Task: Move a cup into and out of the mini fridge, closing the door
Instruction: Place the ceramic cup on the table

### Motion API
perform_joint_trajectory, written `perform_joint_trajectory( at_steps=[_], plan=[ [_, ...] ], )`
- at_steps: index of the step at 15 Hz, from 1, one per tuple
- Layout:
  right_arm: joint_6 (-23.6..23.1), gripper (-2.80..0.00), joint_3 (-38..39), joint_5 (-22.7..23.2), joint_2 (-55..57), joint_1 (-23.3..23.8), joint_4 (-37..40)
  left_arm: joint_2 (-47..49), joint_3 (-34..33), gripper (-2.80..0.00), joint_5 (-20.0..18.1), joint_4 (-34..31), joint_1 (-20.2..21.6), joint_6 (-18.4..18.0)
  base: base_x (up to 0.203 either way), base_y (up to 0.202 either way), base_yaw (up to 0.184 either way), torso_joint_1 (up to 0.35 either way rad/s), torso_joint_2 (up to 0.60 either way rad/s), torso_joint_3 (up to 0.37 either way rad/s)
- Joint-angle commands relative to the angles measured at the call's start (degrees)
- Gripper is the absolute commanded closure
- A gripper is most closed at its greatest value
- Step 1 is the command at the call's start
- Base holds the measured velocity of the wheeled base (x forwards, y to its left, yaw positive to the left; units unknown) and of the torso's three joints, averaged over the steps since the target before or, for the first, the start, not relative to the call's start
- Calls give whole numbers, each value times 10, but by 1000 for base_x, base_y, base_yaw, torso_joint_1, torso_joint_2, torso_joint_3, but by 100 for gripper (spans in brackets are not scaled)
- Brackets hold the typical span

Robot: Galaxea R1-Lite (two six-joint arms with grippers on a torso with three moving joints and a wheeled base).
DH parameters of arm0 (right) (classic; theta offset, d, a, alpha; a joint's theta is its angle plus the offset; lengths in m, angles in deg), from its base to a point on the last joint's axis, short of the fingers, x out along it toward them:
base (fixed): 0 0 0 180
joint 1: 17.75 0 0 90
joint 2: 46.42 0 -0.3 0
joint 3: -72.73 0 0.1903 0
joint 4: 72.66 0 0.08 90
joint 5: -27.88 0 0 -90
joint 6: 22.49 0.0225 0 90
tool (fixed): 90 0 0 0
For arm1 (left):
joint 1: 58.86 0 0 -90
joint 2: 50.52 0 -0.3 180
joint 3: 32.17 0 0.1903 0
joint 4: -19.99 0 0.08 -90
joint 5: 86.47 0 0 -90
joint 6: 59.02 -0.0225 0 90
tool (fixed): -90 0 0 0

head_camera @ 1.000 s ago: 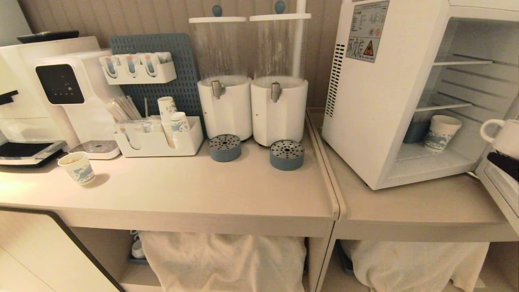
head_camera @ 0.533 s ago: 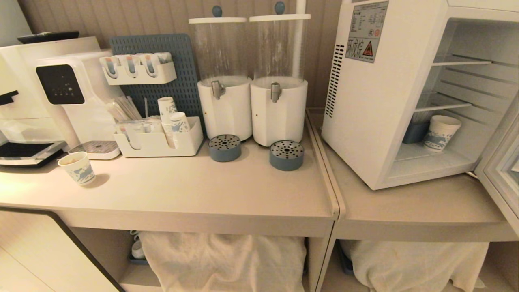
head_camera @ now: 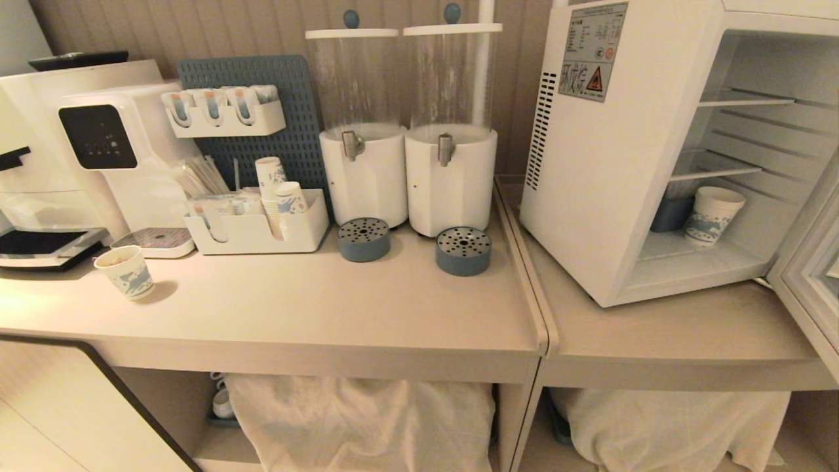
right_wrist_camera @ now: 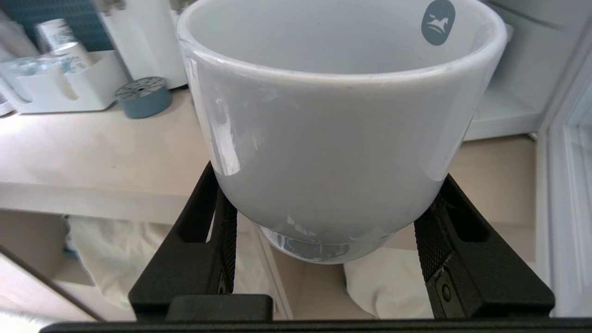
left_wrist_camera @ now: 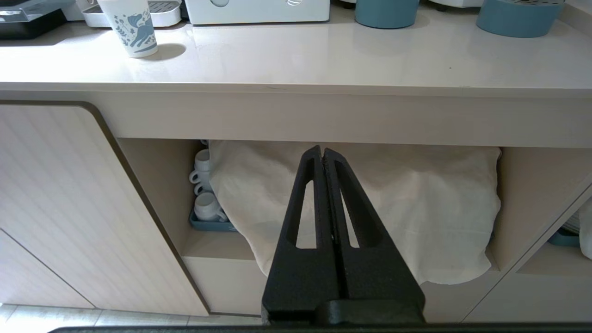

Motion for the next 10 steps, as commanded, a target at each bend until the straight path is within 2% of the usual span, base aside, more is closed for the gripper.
perform_joint_trajectory(
  at_steps=[1,2,5,8,10],
  plan=[
    [-1,0,-1,3,-18,-6,10,0,0,0,0,0,0,0,0,0,0,0,0,0],
    [-3,0,-2,0,-29,-31,22,0,0,0,0,0,0,0,0,0,0,0,0,0],
    [-5,0,-7,-54,-102,-105,77,0,0,0,0,0,0,0,0,0,0,0,0,0],
    [-5,0,12,-99,-173,-121,107,0,0,0,0,0,0,0,0,0,0,0,0,0],
    [-4,0,31,-145,-206,-130,108,0,0,0,0,0,0,0,0,0,0,0,0,0]
  ],
)
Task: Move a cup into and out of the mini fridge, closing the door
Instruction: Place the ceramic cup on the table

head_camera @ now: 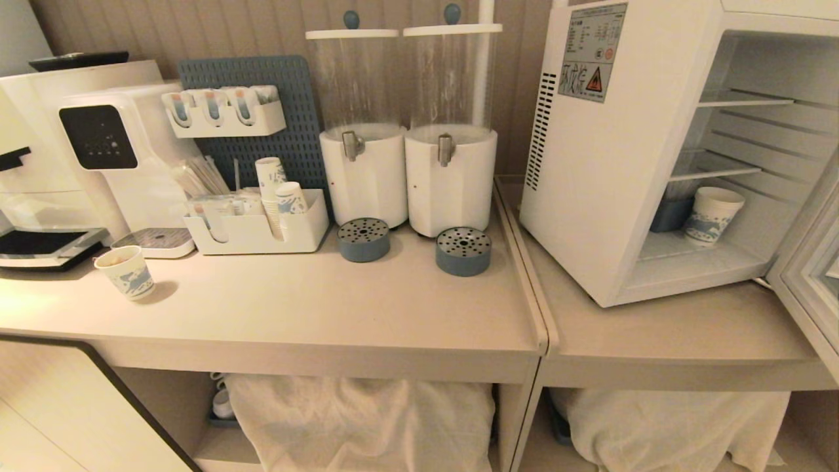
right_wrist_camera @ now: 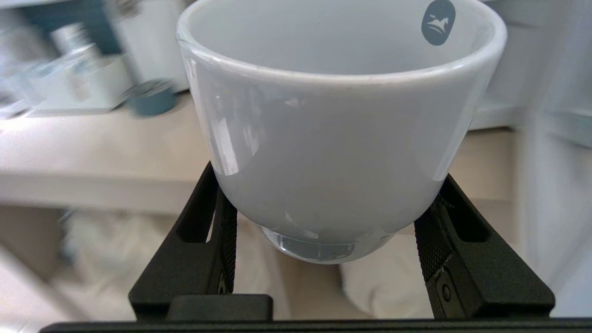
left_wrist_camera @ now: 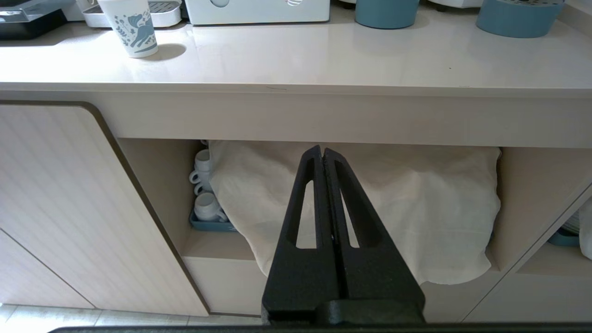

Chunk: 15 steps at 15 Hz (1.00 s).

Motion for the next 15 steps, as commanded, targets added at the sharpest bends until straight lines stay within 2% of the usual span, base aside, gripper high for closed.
perform_joint_trajectory(
  at_steps=[1,9,13,15],
  plan=[
    [0,0,15,-21,-50,-10,0,0,0,0,0,0,0,0,0,0,0,0,0,0],
    [-5,0,133,-42,-142,-17,-20,0,0,0,0,0,0,0,0,0,0,0,0,0],
    [-58,0,248,-75,-142,-17,-100,0,0,0,0,0,0,0,0,0,0,0,0,0],
    [-65,0,253,-79,-142,-17,-92,0,0,0,0,0,0,0,0,0,0,0,0,0]
  ],
)
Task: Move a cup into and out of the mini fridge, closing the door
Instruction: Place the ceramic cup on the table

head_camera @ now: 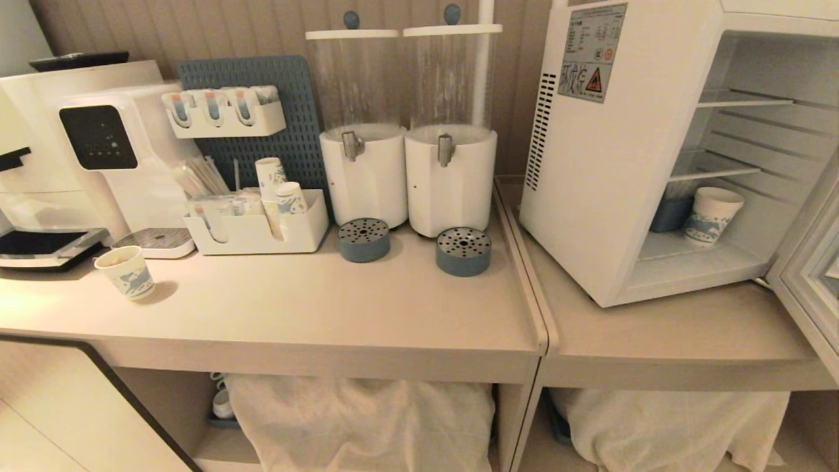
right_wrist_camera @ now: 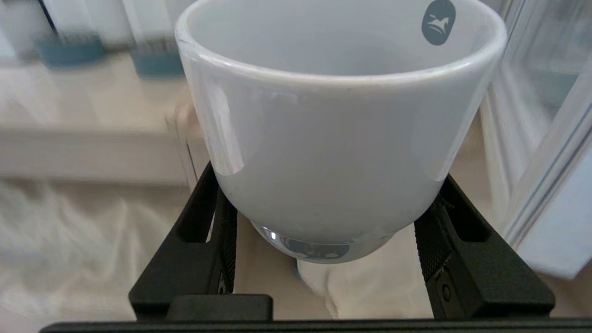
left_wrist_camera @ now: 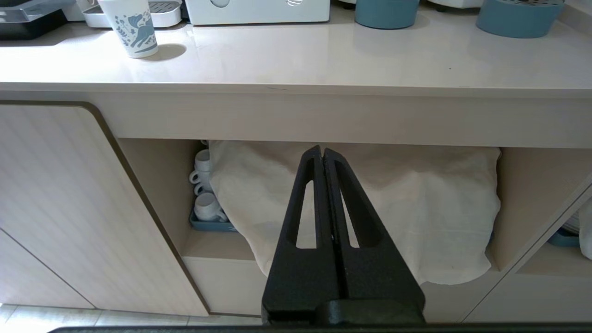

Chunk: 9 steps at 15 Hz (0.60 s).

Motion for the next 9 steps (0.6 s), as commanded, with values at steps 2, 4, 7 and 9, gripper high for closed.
perform_joint_trajectory(
  at_steps=[2,4,7,9],
  plan=[
    [1,0,17,0,0,0,9,0,0,0,0,0,0,0,0,0,0,0,0,0],
    [1,0,17,0,0,0,9,0,0,0,0,0,0,0,0,0,0,0,0,0],
    [-2,0,17,0,0,0,9,0,0,0,0,0,0,0,0,0,0,0,0,0],
    [2,0,17,0,0,0,9,0,0,0,0,0,0,0,0,0,0,0,0,0]
  ],
)
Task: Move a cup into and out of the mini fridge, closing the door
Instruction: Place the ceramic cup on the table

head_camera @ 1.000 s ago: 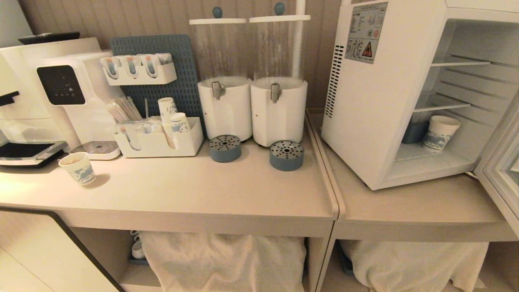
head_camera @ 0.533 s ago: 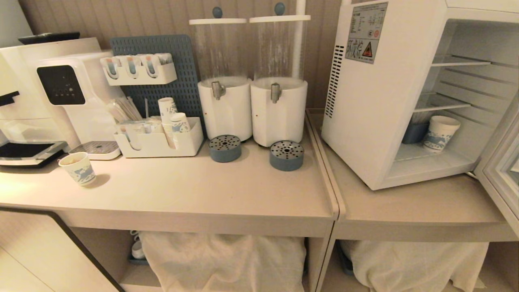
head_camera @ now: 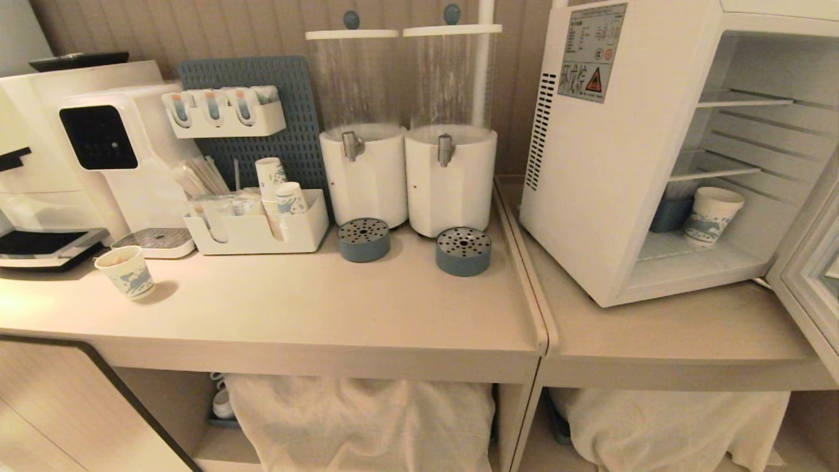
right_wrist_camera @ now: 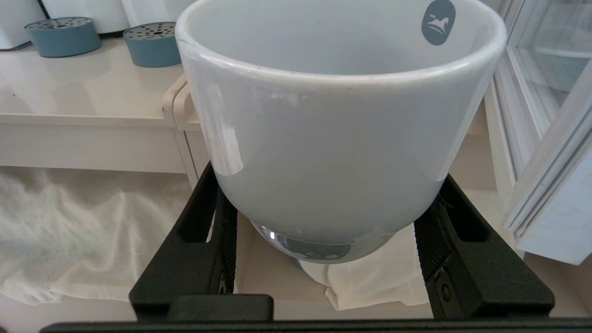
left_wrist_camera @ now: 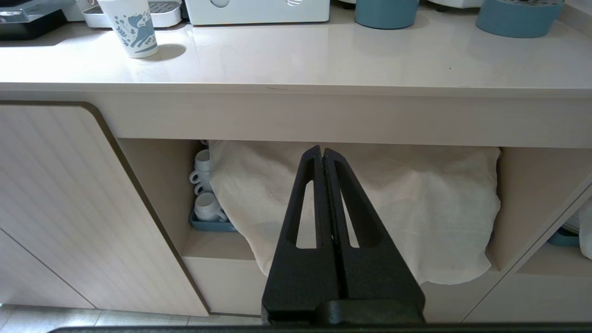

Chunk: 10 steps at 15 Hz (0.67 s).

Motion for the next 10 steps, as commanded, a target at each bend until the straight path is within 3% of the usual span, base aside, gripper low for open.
perform_joint_trajectory(
  at_steps=[1,10],
  plan=[
    [1,0,11,0,1,0,-1,0,0,0,0,0,0,0,0,0,0,0,0,0],
    [1,0,11,0,1,0,-1,0,0,0,0,-1,0,-2,0,0,0,0,0,0]
  ],
)
